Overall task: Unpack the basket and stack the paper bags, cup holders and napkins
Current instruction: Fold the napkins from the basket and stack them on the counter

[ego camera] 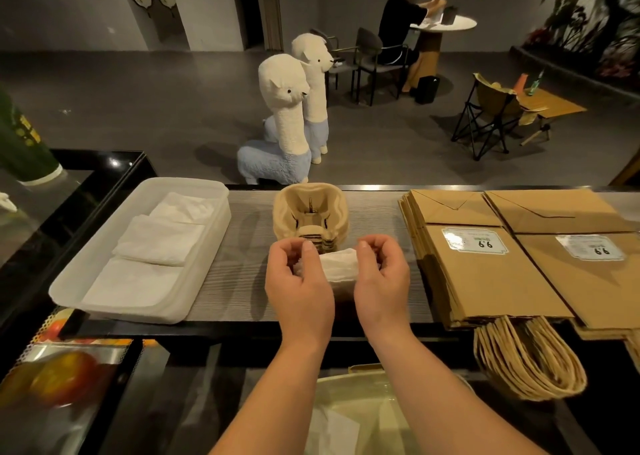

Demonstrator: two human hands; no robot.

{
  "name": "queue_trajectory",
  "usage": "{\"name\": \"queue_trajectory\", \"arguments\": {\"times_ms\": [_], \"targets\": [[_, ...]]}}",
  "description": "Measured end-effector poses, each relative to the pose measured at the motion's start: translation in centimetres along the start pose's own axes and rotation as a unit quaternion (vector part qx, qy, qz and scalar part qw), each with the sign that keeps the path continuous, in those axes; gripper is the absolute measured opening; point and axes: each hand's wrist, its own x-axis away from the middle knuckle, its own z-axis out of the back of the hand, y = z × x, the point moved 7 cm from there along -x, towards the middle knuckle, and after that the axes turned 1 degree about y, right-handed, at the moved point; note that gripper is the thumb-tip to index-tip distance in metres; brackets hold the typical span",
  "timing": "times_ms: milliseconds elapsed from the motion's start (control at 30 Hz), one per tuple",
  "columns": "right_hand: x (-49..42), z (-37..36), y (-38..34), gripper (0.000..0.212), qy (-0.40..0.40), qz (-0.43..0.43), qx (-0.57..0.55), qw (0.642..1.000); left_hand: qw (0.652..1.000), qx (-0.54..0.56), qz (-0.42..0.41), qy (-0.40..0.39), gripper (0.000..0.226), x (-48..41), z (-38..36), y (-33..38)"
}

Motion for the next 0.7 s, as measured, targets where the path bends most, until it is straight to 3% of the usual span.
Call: {"name": "queue_trajectory", "arguments": {"times_ms": [333,433,533,600,633,700], "targets": [[-0.4,0.0,-0.2,0.007,0.027,0.028,0.044,0.998,1.0,-0.004,-0.014,0.025,0.015,-0.6,-0.1,-0.5],[-0.4,-0.1,-0.5,0.003,-0.042,0.007,0.014,0.999,1.0,-0.002,-0.018,0.018,0.017,-0.7,-0.1,-0.5],[0.1,0.4,-0.1,0.044,-0.192,-0.026,-0.04,0.98,1.0,0.002,-0.005,0.011,0.016,-0.9,-0.1,-0.8],[0.7,0.5,0.1,0.072,-0.282,-0.015,0.018,0.959,1.0,0.01,-0.003,0.01,0.016,-1.0,-0.1,-0.9],[0.8,0.6,0.2,0.079,-0.294,-0.003,0.061,0.954,1.0,0.013,-0.004,0.006,0.016,-1.0,-0.1,-0.8],[0.3,1.2,-0.1,0.074,-0.246,0.025,0.094,0.964,1.0,0.016,-0.004,-0.006,0.017,-0.9,-0.2,-0.7]]}}
